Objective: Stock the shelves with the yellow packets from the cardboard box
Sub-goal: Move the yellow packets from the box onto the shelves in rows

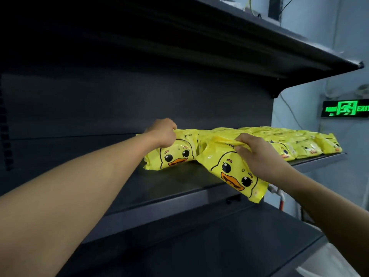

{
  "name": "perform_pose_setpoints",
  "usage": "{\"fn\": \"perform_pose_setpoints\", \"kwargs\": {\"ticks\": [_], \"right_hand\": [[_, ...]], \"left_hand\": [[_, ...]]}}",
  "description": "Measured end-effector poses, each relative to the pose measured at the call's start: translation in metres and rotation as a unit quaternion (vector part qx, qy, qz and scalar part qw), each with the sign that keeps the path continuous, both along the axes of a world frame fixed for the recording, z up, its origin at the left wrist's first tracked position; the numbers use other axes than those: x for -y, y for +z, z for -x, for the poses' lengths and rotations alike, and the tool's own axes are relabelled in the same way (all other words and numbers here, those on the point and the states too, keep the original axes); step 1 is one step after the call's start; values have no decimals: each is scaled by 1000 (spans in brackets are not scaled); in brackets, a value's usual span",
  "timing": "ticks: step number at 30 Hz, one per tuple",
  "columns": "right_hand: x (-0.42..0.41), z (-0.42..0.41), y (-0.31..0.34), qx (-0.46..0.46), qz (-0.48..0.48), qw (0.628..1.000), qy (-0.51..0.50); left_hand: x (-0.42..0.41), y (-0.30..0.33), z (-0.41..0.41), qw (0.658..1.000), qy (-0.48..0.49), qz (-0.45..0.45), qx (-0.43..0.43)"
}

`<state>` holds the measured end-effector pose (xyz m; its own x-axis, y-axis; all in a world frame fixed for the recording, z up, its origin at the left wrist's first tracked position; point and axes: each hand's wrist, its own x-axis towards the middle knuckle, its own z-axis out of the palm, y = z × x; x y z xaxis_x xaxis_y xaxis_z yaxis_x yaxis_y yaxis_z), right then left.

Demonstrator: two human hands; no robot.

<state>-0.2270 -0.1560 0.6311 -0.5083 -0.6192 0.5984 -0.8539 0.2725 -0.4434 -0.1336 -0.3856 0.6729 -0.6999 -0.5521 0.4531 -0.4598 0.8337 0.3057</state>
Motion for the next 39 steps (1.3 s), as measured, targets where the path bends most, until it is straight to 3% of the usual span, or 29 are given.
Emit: {"fn": "perform_pose_setpoints", "kwargs": {"ticks": [5,12,17,24,28,39], "right_hand": [[28,11,14,-49,-47,998,-8],[85,5,38,-112,-133,984,35],[137,2,39,-140,-185,970,75],[204,17,19,-135,-215,966,43],[211,14,8,-207,-202,957,-9],[145,-5,1,-170,-212,962,-36]], "left_hand": [[42,-22,41,1000,-12,-4,17],[74,-24,58,998,-48,10,-27],[89,-6,29,997,-44,24,-51],[119,9,-29,996,4,92,16],[119,4,-43,993,9,112,27],[58,-2,-60,992,5,113,65]]}}
